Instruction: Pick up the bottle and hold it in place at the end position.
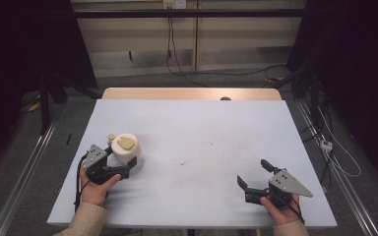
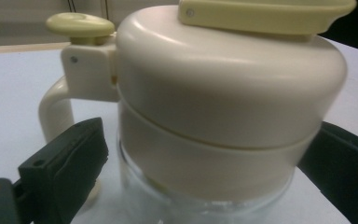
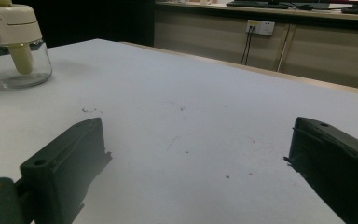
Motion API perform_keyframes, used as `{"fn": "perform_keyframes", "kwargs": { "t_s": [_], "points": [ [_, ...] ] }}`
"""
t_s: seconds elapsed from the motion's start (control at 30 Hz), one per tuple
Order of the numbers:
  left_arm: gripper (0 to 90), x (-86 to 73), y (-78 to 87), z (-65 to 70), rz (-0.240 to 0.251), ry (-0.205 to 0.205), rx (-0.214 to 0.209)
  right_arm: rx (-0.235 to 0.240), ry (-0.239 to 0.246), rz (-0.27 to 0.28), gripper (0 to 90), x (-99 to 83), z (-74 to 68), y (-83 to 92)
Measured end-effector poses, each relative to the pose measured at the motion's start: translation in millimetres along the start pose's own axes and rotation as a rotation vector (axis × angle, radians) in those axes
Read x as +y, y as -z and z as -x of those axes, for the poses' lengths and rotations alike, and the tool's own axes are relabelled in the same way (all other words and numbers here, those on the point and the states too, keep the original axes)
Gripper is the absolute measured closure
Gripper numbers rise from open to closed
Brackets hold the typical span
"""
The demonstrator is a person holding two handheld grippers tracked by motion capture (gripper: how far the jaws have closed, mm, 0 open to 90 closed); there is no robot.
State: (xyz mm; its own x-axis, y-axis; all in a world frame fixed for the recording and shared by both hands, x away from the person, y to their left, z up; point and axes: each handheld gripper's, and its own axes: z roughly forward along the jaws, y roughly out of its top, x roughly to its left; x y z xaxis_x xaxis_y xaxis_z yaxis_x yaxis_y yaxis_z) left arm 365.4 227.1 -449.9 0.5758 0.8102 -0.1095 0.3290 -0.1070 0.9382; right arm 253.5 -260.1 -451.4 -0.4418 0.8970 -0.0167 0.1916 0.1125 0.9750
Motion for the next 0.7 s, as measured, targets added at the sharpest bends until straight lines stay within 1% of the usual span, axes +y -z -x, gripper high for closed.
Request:
{"fn": "perform_keyframes", "kwargs": {
  "t_s": [0.07, 0.1, 0.17, 0.23, 0.27, 0.3, 0.4, 0.5, 0.67, 0.7],
  "points": [
    [2.3, 0.4, -3.7, 0.7, -0.004, 0.003, 0.003, 0.001, 0.0, 0.0, 3.2, 0.0, 0.0, 0.0],
    [2.4, 0.6, -5.0, 0.5, -0.01, -0.003, 0.003, 0.0, 0.0, -0.001, 3.2, 0.0, 0.1, 0.1],
    [2.7, 0.5, -8.1, 1.6, -0.007, 0.002, 0.007, 0.001, 0.002, 0.001, 3.2, 0.0, 0.3, 0.3],
    [2.7, 0.5, -10.9, 1.5, -0.009, -0.01, 0.007, 0.003, 0.0, -0.001, 3.2, -0.1, 0.5, 0.3],
    [2.7, 0.5, -13.0, 2.1, -0.002, -0.003, 0.007, 0.004, 0.0, -0.001, 3.2, -0.2, 0.6, 0.0],
    [2.7, 0.6, -14.6, 1.9, -0.006, -0.007, 0.011, 0.003, -0.001, -0.001, 3.2, -0.2, 0.5, -0.2],
    [2.9, 1.7, -19.8, 3.0, -0.012, 0.001, 0.018, 0.004, -0.001, 0.0, 3.2, 0.1, 0.3, -0.2],
    [3.5, 2.4, -23.4, 4.5, -0.002, 0.005, 0.027, 0.005, 0.0, 0.002, 3.2, 0.2, 0.5, 0.2],
    [3.3, 3.4, -27.6, 5.3, 0.018, 0.001, 0.031, 0.005, -0.002, 0.003, 3.2, 0.2, 0.8, 0.0],
    [3.2, 3.7, -28.4, 5.3, 0.019, -0.006, 0.031, 0.005, -0.001, 0.003, 3.2, 0.2, 0.7, 0.1]
  ]
}}
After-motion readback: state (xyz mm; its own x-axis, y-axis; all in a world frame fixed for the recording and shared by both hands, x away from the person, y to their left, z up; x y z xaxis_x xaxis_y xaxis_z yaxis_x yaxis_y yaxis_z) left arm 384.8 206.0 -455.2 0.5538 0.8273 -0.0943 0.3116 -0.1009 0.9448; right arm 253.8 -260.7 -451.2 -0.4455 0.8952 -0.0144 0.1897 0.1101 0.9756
